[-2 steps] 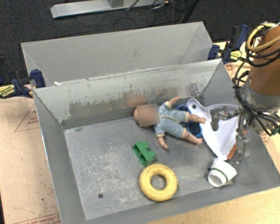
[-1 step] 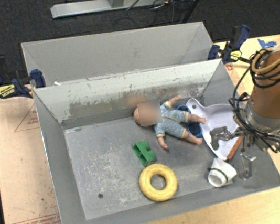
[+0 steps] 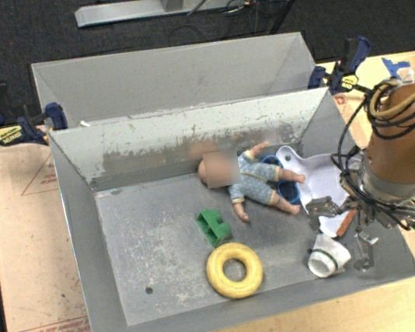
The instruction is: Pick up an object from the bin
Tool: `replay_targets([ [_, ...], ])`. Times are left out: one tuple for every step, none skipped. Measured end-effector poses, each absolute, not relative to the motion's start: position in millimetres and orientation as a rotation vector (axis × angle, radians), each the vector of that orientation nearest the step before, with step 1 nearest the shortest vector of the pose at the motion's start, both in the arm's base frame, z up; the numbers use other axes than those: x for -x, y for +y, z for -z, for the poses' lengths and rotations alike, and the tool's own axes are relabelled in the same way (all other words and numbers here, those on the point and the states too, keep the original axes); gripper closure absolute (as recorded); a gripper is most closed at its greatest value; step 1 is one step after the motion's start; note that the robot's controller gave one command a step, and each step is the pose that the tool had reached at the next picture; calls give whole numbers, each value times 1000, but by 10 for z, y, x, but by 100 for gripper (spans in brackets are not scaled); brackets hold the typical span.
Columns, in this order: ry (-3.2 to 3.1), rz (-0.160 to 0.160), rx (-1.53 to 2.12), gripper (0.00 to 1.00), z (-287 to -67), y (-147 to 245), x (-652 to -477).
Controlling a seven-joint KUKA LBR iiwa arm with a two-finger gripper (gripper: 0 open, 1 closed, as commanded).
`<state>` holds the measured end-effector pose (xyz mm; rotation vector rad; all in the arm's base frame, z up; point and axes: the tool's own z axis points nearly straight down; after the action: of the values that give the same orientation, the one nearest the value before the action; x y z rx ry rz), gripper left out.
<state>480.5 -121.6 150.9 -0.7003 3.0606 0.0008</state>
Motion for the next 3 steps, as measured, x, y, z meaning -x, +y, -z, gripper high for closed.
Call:
replay_targets([
  [2847, 3, 1314, 0, -979, -1156, -4857],
  [2909, 4, 1160, 100, -715, -1203, -4858],
  [2909, 4, 1159, 100, -715, -1203, -4858],
])
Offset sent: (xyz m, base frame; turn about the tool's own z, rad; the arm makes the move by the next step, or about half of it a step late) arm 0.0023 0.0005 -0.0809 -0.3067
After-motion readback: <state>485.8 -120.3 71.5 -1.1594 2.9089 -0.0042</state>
